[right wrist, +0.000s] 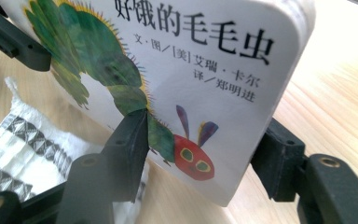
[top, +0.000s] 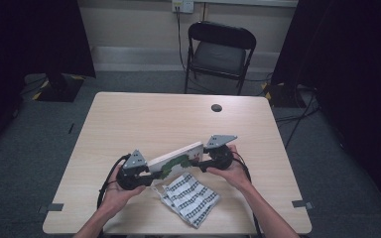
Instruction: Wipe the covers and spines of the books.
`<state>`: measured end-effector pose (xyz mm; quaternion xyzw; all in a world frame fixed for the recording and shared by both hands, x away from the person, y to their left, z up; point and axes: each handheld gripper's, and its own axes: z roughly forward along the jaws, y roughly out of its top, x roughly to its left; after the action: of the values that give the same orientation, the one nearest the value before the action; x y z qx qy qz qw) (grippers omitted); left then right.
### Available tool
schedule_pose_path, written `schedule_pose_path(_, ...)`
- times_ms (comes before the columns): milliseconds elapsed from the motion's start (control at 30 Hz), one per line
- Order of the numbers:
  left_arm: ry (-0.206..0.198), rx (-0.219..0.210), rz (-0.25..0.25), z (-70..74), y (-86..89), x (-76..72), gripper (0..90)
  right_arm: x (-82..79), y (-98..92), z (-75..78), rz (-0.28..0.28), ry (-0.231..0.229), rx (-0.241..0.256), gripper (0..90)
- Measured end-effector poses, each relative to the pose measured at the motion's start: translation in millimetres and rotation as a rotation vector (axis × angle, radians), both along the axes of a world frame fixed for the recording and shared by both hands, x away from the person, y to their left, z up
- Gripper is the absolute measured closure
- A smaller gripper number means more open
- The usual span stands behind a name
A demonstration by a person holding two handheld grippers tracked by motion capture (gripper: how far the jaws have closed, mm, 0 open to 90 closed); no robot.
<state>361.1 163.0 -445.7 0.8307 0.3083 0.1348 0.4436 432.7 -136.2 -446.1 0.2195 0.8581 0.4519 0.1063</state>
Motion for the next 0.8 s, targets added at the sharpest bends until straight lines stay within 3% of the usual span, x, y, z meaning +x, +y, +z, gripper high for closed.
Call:
schedule_pose_path(200,0.002,0.031,-0.041,4.1,-23.3,12.9,64.2,-8.6,-21.7,1.1,-0.065,-0.012,-0.020,43.5)
schedule_pose_path(300,0.001,0.014,-0.039,1.7,-31.5,16.0,62.1,-13.7,-33.3,-2.9,-0.088,-0.003,-0.014,44.2)
schedule_pose_path(333,-0.003,0.015,-0.036,0.8,-32.2,16.6,61.0,-15.5,-36.3,-5.4,-0.092,0.001,-0.020,44.7)
schedule_pose_path(367,0.024,-0.004,-0.034,-3.3,-34.9,18.2,60.8,-16.0,-37.3,-6.4,-0.094,0.004,-0.020,44.6)
schedule_pose_path(400,0.027,0.004,-0.034,-5.3,-35.5,19.3,60.3,-16.8,-39.5,-9.0,-0.101,0.008,-0.019,44.6)
schedule_pose_path(533,0.020,-0.024,-0.015,-7.6,-35.7,18.4,57.8,-19.9,-41.6,-10.4,-0.103,0.012,-0.015,44.4)
schedule_pose_path(600,0.015,-0.011,-0.008,-6.6,-34.1,18.8,57.0,-21.0,-42.3,-9.7,-0.095,0.020,-0.011,44.2)
schedule_pose_path(733,0.016,-0.047,0.018,-7.4,-30.6,19.2,54.0,-24.8,-41.7,-10.7,-0.085,0.025,-0.005,43.9)
schedule_pose_path(800,0.028,-0.091,0.033,-7.4,-26.8,17.4,52.2,-26.4,-41.9,-9.9,-0.080,0.021,-0.009,49.3)
